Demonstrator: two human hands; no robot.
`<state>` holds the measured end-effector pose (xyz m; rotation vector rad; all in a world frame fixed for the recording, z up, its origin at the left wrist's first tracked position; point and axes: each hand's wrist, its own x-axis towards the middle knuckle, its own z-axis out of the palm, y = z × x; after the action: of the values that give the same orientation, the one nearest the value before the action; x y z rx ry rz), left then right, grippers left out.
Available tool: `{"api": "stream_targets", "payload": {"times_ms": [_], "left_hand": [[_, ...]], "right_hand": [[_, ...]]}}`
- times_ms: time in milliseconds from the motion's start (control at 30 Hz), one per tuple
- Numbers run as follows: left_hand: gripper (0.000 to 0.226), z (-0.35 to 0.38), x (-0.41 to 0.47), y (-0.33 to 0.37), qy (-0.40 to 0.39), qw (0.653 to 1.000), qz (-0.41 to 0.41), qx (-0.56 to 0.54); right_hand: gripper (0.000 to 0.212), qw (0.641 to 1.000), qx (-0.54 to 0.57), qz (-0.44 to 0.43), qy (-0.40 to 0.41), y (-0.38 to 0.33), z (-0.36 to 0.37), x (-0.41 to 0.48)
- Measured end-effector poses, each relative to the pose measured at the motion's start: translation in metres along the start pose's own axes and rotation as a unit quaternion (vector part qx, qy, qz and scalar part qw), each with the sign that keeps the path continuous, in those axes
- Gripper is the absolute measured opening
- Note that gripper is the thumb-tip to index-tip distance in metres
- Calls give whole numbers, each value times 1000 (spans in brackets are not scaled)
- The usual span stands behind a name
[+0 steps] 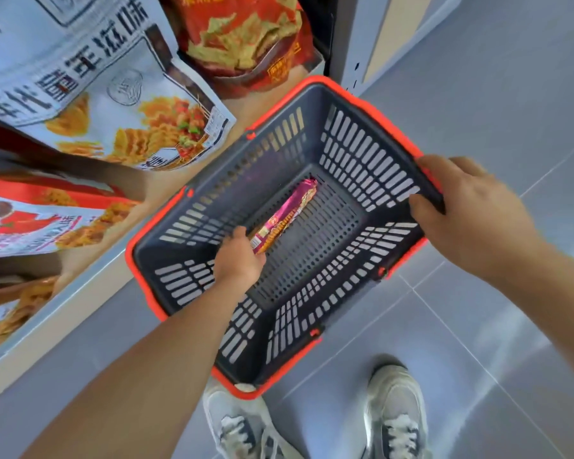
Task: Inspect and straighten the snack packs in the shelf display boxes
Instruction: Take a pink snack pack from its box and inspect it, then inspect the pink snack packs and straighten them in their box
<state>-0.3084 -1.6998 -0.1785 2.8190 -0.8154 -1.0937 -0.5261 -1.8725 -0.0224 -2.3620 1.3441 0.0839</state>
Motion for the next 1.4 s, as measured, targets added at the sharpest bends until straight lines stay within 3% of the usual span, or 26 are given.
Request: {"api": "stream_targets", "payload": {"times_ms": [133,233,400,600,800,1067,1267,1400], "left_hand": [[74,-19,-13,3,-15,999,1,30],[48,-50,-46,0,16,999,48,5],[12,-149,-144,-12,115,977,91,-153],[17,-305,-309,-6,186,958,48,-211],[19,-462,-463,29,250,941,117,-197],[19,-605,-628,49,404,871,172,-222],[17,-697,-704,59,528,801,224,-172],[19,-757,-731,59,587,759,258,-113]], "right_hand": [[42,999,28,-23,10,-5,-14,-13],[29,995,95,-15,17,-12,-38,-27],[24,992,128,-22,6,-46,-106,-63],[21,984,167,-53,17,-119,-232,-117],[24,964,222,-136,54,-206,-393,-177],[23,906,342,-243,63,-285,-556,-231],[23,837,313,-403,197,-345,-663,-247],[25,809,330,-435,217,-392,-711,-248]]}}
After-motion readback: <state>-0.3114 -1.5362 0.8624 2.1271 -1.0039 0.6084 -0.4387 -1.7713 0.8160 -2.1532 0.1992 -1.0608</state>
